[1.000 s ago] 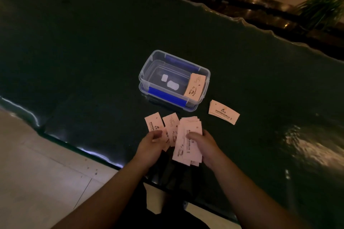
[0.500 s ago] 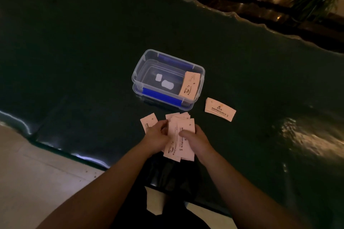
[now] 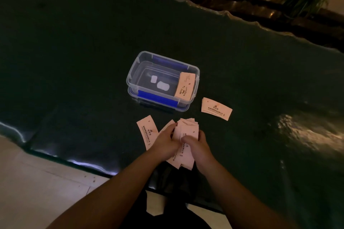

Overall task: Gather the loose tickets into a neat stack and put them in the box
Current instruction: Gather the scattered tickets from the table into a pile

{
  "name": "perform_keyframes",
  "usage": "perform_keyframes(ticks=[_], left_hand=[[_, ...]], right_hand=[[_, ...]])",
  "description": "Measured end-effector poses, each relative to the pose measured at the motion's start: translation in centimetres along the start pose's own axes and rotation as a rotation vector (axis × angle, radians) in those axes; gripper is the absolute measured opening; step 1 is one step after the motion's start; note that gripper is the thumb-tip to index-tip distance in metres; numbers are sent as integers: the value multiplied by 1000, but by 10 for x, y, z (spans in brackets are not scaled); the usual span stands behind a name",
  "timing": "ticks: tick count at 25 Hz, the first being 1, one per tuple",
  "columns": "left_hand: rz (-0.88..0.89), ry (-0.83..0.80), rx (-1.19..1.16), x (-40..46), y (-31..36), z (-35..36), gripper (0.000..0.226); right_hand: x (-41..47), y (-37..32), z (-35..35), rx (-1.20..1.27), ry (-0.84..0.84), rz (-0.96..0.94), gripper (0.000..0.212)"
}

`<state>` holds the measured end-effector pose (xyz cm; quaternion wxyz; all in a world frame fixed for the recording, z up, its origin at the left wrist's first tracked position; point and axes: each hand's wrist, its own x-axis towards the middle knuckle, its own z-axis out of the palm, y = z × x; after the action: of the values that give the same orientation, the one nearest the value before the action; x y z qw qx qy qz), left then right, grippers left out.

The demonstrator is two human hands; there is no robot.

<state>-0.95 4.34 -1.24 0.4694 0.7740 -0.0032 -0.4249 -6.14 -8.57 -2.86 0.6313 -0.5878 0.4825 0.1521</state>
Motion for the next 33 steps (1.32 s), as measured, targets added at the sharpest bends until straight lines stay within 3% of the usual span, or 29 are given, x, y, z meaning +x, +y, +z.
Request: perform_keyframes(ticks=[3,5,7,9,11,15,17,20,25,27,30,33], left_hand=[[7,-43,-43,-1,-2,-2,69],[31,-13,-19,-3,-5,-7,65],[16,161,7,-5,-14,-19,62],[-117,412,-48,-1,-31,-39,65],[-155,507,42,3,-51,-57,62],[-72,289,603,3,-54,-53,74],[-31,221,767,5,-46,-42,86],[50,196,921,11,-44,-30,86],[187,93,866,15,-48,-48,69],[198,140,785,16,-50,-59,68],[49,364,601,13,-50,-67,66],[-99,439,318,10,-52,-65,66]], right_hand=[[3,5,-7,30,30,47,81],[2,6,-8,63,10,77,69],[2,6,-7,128,-4,106,59],[4,6,-4,211,-15,152,54],[6,8,0,265,-21,176,52],[5,3,-2,251,-13,170,47],[3,-4,-8,164,-56,148,48],[-1,-23,-15,-74,-130,58,57],[1,-53,-17,-383,-210,-23,62],[2,-59,-11,-442,-222,-34,59],[4,-58,7,-449,-234,-17,51],[8,-53,25,-435,-229,-9,54]])
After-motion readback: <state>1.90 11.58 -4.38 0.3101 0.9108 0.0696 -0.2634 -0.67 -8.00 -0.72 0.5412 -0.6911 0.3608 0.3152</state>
